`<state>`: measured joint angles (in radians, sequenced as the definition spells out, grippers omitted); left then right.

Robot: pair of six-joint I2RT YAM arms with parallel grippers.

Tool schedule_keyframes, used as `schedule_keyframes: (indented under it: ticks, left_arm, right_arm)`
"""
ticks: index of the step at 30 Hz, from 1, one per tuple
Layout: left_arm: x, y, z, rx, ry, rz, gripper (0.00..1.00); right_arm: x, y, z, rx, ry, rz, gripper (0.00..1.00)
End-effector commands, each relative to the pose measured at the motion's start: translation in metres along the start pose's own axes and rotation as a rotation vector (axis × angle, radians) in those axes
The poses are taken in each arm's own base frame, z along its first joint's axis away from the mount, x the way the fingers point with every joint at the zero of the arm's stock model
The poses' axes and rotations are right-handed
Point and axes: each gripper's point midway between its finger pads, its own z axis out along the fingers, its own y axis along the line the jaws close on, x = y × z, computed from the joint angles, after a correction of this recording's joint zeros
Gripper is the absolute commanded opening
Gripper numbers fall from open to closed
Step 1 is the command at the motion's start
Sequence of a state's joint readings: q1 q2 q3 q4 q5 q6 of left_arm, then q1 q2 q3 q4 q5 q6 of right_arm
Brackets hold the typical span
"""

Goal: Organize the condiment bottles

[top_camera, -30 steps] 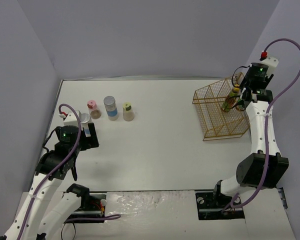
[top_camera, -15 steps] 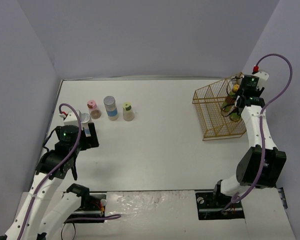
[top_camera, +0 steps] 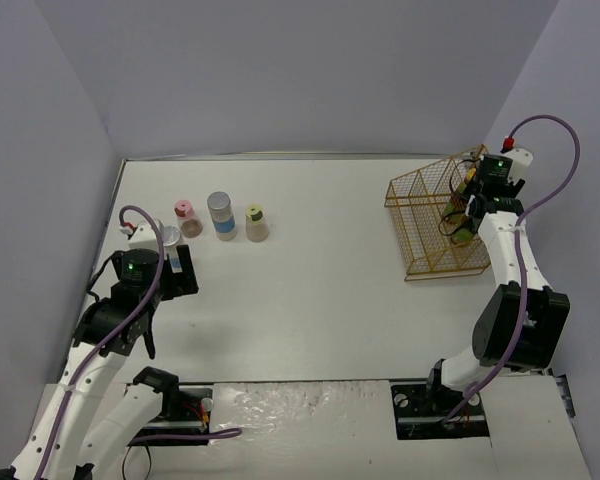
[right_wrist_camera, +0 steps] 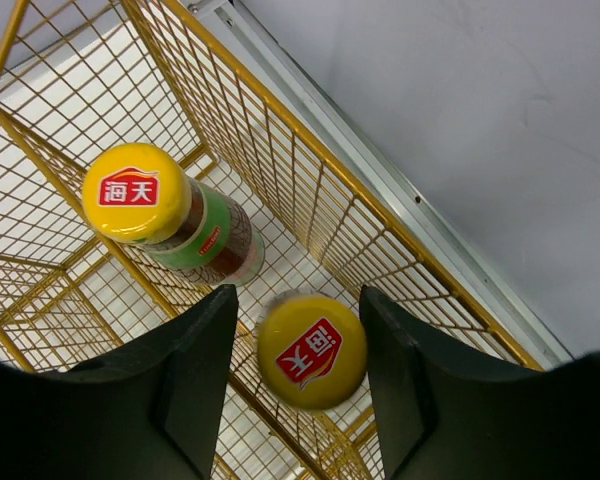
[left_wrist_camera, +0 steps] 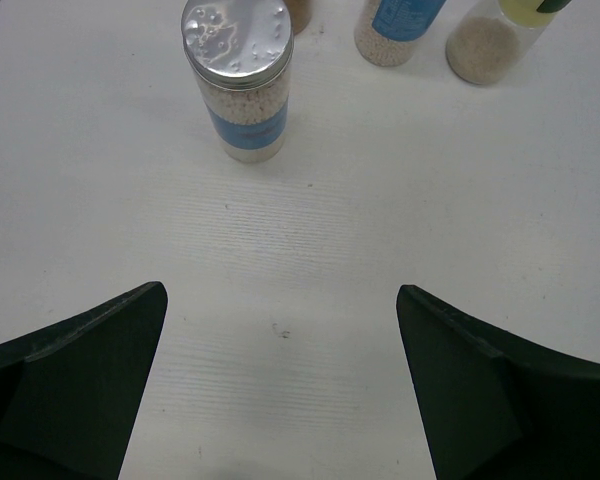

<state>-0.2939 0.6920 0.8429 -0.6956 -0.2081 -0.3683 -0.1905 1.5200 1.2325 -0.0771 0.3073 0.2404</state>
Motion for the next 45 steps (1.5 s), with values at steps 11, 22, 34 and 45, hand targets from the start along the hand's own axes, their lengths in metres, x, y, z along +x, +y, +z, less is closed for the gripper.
schedule_keyframes:
  ticks: [11,22,34,45]
  left_arm:
    - [-0.015,-0.003,0.004,0.006,-0.034,-0.002,0.97]
    - [-0.013,-0.004,0.007,0.004,-0.020,-0.001,0.97]
    - [-0.020,-0.003,0.003,0.012,-0.062,-0.012,0.97]
    - [-0.028,0.015,-0.007,-0.066,-0.130,-0.045,0.97]
  right_arm:
    - [-0.047,0.021,-0.030,-0.141,-0.146,0.108,0.68]
    - [-0.094,0.030,-0.109,-0.293,-0.266,0.119,0.84]
    - [-0.019,0.192,-0.214,-0.916,-0.221,-0.231,0.96]
    - [0.082,0.332,-0.274,-1.263,-0.197,-0.511,1.00]
